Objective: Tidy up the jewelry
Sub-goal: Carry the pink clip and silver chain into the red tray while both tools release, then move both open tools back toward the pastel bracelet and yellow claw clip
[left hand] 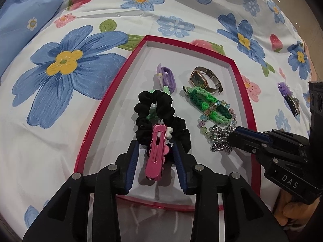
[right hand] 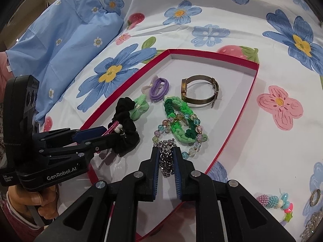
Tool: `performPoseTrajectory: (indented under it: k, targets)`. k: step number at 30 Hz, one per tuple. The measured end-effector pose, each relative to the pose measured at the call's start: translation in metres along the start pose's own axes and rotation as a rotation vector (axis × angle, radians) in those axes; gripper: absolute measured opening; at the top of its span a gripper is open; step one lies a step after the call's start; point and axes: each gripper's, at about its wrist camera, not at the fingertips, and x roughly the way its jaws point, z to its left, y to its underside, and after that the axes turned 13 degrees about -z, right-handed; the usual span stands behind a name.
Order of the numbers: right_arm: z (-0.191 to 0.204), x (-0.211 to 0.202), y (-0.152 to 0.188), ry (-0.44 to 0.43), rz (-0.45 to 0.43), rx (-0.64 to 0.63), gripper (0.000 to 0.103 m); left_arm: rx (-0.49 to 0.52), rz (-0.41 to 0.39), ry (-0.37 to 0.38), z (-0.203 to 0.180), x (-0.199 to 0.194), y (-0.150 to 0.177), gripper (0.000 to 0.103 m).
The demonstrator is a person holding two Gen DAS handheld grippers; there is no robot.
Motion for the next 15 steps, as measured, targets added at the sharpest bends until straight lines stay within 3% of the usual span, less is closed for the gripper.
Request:
performPoseTrajectory:
  k: [15]
  targets:
    - [-0.003, -0.042, 0.005, -0.011, -0.063, 0.05, 0.023, -0.046, -0.043, 0.013, -0.003, -0.028, 0.001, 0.044]
